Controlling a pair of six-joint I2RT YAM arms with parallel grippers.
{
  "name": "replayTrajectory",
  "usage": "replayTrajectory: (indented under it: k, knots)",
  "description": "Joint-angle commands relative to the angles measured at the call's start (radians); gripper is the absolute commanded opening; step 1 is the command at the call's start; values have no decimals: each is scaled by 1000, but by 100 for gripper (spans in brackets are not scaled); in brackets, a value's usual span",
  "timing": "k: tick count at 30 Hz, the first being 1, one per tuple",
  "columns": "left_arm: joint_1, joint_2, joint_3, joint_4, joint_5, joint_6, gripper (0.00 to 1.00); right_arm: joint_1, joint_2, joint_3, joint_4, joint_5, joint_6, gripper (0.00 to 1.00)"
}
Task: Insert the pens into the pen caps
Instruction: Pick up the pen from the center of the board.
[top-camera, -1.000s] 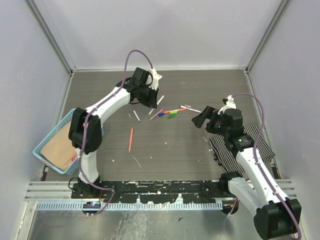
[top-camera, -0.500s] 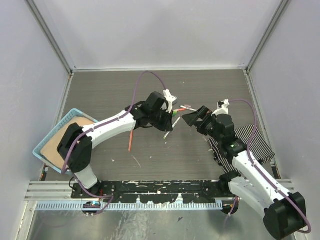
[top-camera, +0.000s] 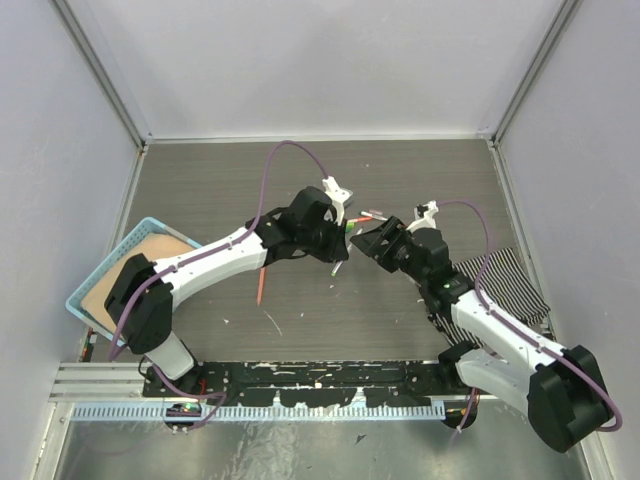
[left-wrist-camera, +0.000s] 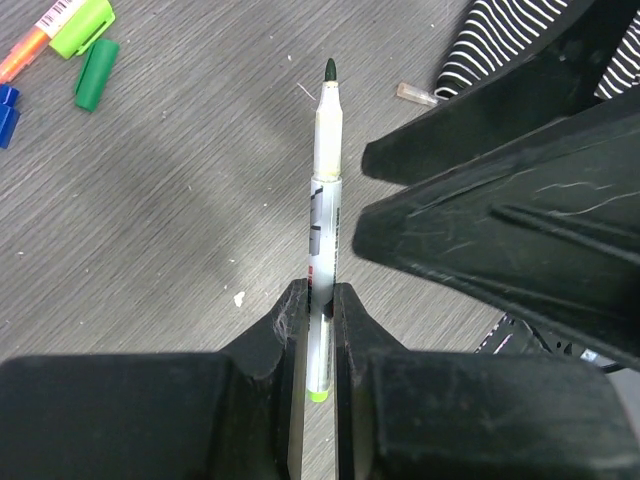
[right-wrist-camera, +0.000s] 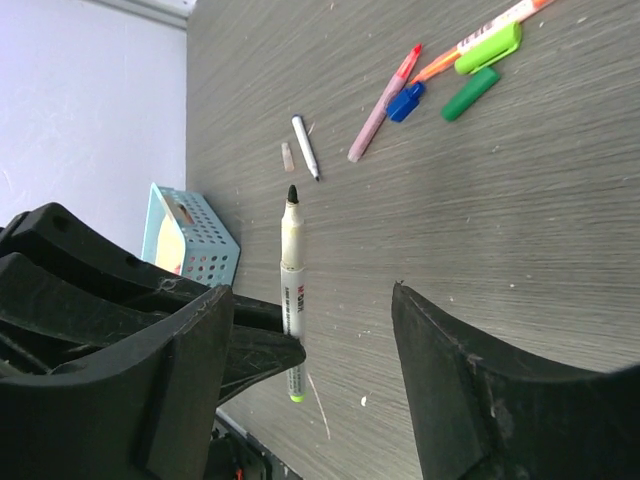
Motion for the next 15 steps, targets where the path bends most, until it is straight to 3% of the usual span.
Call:
replayTrajectory:
  k: [1, 10, 15]
  knots:
    - [-12, -26, -2, 18, -14, 9, 17, 16, 35, 15, 130, -28, 42, 67]
    - [-23, -37, -7, 16, -17, 11, 17, 30, 97, 26, 176, -33, 60, 50]
    - [-37, -47, -17, 12, -24, 16, 18, 31, 102, 33, 179, -36, 54, 31]
